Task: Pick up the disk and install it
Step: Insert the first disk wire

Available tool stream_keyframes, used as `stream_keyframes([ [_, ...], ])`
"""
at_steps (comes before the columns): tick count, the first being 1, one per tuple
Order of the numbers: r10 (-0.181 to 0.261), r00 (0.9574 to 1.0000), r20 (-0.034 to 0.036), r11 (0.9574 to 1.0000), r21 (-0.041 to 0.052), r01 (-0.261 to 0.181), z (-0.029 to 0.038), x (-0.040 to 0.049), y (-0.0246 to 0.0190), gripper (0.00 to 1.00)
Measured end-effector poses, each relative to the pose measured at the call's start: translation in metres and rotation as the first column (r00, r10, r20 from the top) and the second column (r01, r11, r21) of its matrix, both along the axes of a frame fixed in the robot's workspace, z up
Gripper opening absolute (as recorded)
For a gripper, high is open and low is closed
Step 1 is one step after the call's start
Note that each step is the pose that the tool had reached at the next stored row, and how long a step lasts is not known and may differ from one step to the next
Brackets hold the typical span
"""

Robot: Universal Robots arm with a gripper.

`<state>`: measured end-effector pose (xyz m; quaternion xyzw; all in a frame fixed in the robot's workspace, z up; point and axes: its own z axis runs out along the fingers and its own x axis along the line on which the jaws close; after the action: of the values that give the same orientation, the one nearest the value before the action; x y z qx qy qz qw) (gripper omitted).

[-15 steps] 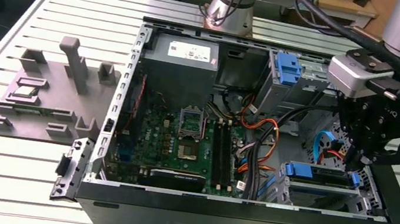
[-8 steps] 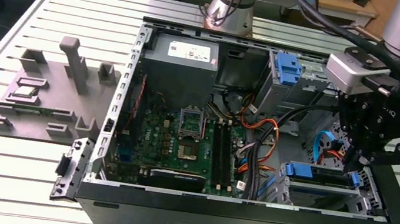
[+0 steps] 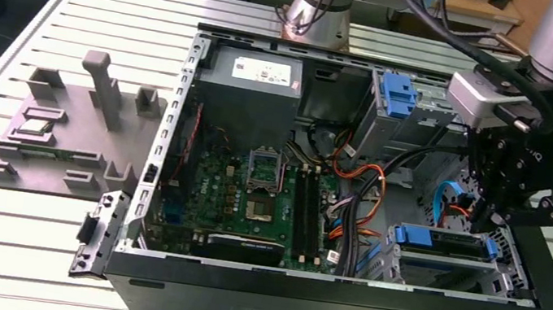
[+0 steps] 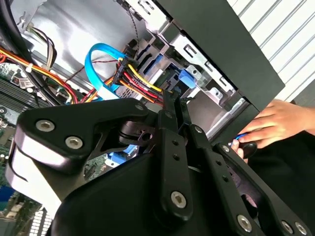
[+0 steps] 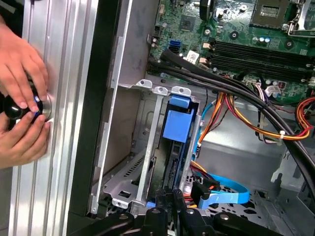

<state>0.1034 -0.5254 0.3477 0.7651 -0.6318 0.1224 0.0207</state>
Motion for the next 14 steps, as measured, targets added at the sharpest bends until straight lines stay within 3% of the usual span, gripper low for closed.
stream_keyframes([
  [8, -0.002, 1.0000, -0.0026, 1.0000, 0.0001, 0.002, -0.0001, 0.0004, 0.0000, 0.17],
  [14, -0.034, 0.9994, -0.0063, 0.9994, 0.0000, 0.034, -0.0007, 0.0011, 0.0000, 0.17],
])
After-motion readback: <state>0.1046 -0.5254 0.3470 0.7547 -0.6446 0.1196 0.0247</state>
